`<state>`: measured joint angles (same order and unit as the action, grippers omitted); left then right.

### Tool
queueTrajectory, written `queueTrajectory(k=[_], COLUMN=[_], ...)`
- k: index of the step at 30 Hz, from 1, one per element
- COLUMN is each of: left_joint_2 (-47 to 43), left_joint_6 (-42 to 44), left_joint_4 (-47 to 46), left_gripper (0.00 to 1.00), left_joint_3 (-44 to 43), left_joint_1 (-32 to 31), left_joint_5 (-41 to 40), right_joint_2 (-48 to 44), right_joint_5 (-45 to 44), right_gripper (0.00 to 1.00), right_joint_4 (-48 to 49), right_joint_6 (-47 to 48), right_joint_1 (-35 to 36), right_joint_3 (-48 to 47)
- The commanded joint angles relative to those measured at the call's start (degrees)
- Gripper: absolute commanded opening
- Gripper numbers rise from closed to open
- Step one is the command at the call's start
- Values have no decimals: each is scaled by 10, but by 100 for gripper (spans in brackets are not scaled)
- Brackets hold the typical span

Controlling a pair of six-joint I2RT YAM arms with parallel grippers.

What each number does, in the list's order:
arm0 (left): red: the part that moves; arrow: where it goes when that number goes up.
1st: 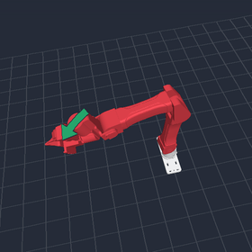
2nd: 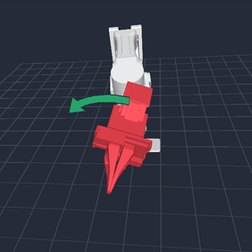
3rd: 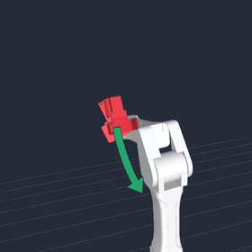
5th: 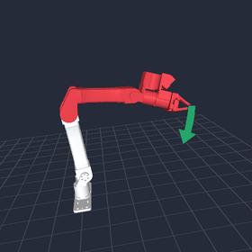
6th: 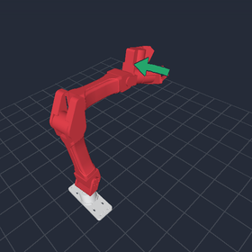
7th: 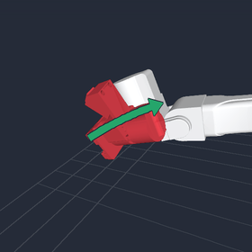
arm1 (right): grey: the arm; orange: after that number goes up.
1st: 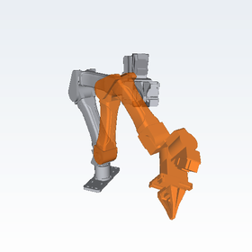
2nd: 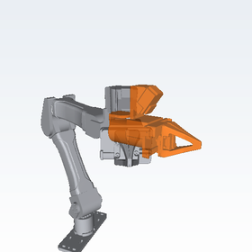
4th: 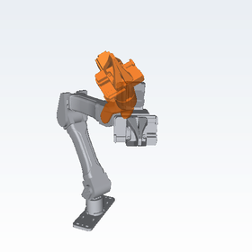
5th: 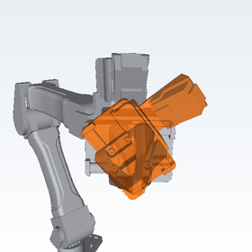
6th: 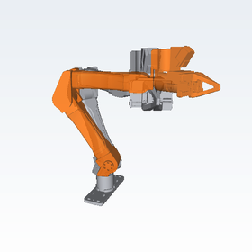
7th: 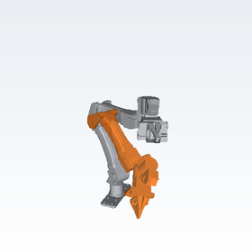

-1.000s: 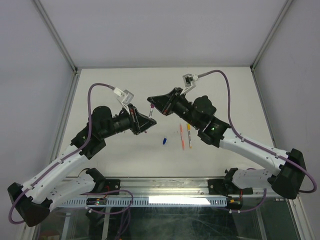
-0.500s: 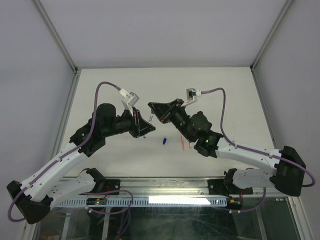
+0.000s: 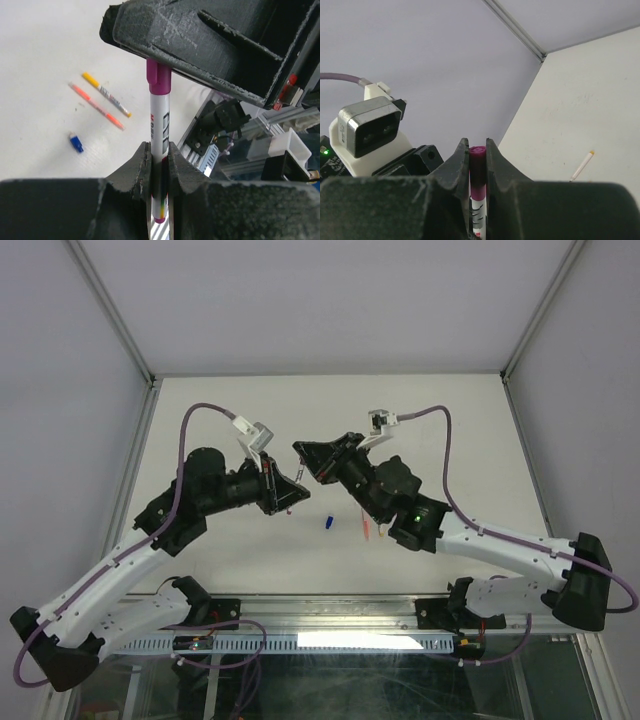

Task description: Insert the pens into the pen caps

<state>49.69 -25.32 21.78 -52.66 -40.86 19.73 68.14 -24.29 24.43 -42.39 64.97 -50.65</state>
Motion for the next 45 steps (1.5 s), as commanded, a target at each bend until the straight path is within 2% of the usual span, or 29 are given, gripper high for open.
queueTrajectory(k=[1,3,11,16,26,32,38,40,45], left_joint_2=[-28,-30,-32,-41,-45,-42,-42,-41,-37], left_joint_6=[24,30,41,36,31,23,15,14,11], left_joint_4=[-270,-254,-204,-202,-209,-222,-227,-226,-219], left_gripper=[0,0,0,0,0,0,0,10,38], left_joint_3=[-61,-54,-31,-17,-9,-1,8,10,16], left_joint_1=[20,20,19,20,20,20,19,20,19], left_joint_5=[-78,-66,-38,-36,-39,-28,-35,-37,-45], right_joint_2=[-2,-7,-15,-12,11,25,23,18,5], right_joint_5=[136,129,152,177,229,250,233,210,155], right_gripper=[0,6,28,33,34,31,4,0,0], right_joint_4=[-240,-245,-237,-229,-232,-227,-230,-236,-266], right_joint_6=[29,89,142,150,128,122,122,126,144], right_joint_1=[15,-3,-50,-53,-54,-54,-54,-55,-57], right_joint_3=[-61,-97,-197,-218,-212,-211,-206,-203,-204])
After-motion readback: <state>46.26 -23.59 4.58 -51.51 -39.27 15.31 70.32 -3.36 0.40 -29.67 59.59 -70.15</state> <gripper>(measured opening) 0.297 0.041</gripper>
